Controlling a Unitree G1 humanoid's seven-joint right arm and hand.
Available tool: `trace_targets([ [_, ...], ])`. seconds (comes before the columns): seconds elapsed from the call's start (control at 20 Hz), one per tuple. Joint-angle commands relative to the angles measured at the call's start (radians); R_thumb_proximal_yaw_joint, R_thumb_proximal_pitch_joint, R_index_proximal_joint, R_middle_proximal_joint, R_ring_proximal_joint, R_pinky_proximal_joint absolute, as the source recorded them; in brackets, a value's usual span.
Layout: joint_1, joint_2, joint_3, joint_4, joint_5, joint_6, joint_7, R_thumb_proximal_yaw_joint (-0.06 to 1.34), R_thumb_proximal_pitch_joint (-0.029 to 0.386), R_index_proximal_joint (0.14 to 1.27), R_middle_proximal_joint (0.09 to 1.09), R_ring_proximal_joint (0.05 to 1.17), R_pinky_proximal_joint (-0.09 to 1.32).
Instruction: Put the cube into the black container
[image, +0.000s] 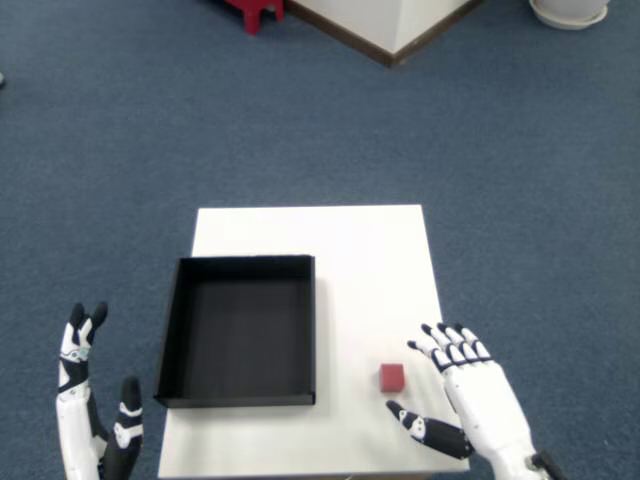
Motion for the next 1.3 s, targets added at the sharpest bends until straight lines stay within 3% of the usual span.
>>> trace_targets([
  [0.05,-0.037,-0.006,-0.016,0.031,0.027,-0.051,0.003,0.50,0.010,0.36,0.16,0.17,-0.03],
  [1.3,-0.137,0.151,-0.018,0.352,0.073,-0.149,0.108,0.51,0.030,0.34,0.15,0.16,-0.03],
])
